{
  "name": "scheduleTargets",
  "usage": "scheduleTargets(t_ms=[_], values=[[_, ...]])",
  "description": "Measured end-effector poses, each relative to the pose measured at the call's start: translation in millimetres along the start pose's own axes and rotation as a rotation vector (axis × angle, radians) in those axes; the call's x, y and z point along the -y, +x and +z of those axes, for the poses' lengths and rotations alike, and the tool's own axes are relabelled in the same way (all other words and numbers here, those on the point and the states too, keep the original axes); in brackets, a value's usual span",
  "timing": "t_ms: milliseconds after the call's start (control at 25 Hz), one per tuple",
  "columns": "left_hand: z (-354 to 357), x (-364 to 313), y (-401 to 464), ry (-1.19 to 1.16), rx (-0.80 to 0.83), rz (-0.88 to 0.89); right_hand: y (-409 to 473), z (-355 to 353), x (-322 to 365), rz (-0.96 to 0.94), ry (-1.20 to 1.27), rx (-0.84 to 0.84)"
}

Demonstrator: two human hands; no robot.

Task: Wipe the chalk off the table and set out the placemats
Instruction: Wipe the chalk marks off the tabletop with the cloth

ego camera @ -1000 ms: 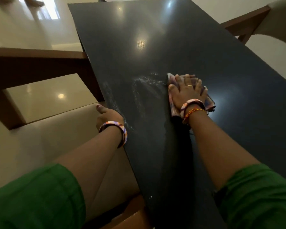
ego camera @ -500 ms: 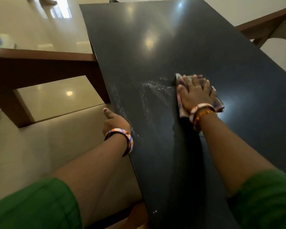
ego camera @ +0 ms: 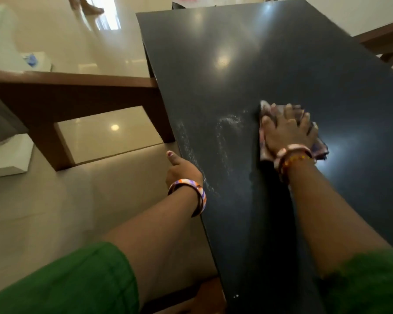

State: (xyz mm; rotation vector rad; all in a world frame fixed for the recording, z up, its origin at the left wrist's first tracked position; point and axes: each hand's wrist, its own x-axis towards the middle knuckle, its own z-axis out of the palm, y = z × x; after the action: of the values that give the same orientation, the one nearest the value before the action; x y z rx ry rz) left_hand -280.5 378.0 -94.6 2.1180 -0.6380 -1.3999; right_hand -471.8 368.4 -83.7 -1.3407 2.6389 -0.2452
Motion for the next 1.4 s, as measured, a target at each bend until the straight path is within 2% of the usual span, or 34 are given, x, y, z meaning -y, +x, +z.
scheduleTargets(t_ms=[120, 200, 280, 360, 440, 560, 680, 800, 960, 1080, 1200, 1320, 1400], values=[[-0.7, 0.1, 0.7, -0.003, 0.005, 0.007, 19.7, 11.9, 43.7, -0.054, 0.006, 0.043], [-1.0, 2.4, 0.5, 0.002, 0.029, 0.006, -10.7, 14.9, 43.9, -0.229, 0.012, 0.088], [-1.0, 4.0, 2.6, 0.015, 0.042, -0.002, -59.6, 12.9, 22.7, -0.311, -0.003, 0.076], [-1.0, 3.0, 3.0, 0.026, 0.055, -0.018, -110.1, 8.5, 1.0, -0.293, -0.026, 0.059], [-0.5, 1.5, 4.6, 0.026, 0.048, -0.014, -120.9, 4.0, -8.4, -0.229, -0.043, 0.055], [0.3, -0.1, 2.4, 0.050, 0.040, 0.003, -64.1, 7.9, 9.1, -0.099, -0.019, -0.001], [1.2, -2.9, 4.2, 0.051, 0.006, 0.013, 5.7, 15.5, 53.8, -0.088, 0.016, 0.008], [3.5, 0.8, 4.3, 0.065, -0.024, 0.040, 5.1, 12.6, 67.9, -0.231, 0.045, 0.102], [2.8, 3.2, 8.9, 0.099, -0.035, 0.014, -85.7, 9.7, 8.4, -0.403, -0.016, 0.066], [3.9, 3.6, 9.5, 0.080, -0.027, 0.002, -52.1, 5.0, -5.5, -0.267, -0.051, 0.033], [1.7, 0.1, 4.5, 0.062, -0.027, 0.007, 11.9, 7.9, 36.5, -0.137, 0.022, 0.038], [1.3, 0.4, 4.3, 0.012, -0.022, 0.017, -2.3, 23.7, 69.5, -0.324, -0.001, 0.091], [2.5, 4.3, 11.7, -0.061, 0.032, 0.000, -43.6, 26.4, 61.4, -0.463, -0.011, 0.107]])
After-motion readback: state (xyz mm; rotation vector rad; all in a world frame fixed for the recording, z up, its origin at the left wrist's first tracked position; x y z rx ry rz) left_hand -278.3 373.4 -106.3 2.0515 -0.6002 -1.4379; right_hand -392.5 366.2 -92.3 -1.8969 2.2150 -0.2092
